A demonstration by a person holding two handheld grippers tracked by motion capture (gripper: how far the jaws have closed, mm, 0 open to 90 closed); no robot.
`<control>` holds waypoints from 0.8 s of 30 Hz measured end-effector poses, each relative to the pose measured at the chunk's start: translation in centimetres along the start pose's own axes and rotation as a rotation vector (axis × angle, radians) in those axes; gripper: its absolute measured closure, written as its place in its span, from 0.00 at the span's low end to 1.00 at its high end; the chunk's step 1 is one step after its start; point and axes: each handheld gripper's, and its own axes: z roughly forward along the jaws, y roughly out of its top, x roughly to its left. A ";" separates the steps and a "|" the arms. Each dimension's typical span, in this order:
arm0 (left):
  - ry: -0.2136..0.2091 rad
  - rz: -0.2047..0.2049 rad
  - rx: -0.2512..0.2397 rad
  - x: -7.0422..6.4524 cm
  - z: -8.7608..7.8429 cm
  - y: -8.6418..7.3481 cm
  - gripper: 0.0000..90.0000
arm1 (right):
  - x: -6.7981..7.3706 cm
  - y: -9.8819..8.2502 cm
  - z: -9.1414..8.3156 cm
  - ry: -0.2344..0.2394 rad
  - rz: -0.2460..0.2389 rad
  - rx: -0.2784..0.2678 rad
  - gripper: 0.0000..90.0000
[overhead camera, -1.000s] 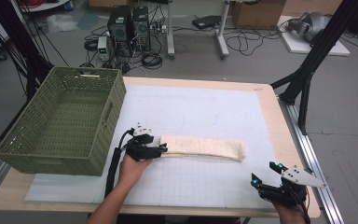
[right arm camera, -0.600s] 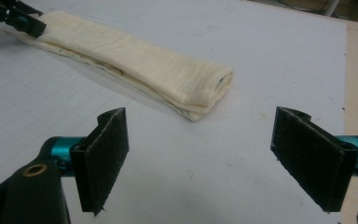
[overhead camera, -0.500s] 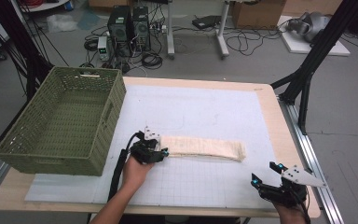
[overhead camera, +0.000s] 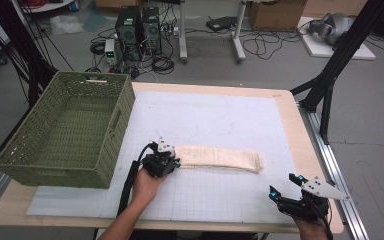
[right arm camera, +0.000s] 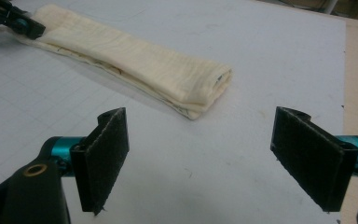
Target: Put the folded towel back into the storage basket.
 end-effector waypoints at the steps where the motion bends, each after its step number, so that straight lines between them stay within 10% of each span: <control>1: -0.001 -0.001 0.000 0.0 0.0 0.0 0.91 | 0.0 0.0 0.0 0.001 0.001 -0.004 0.20; 24: -0.083 -0.073 -0.128 0.4 -1.8 -0.4 0.92 | -0.7 0.9 2.4 -0.027 0.013 0.018 0.20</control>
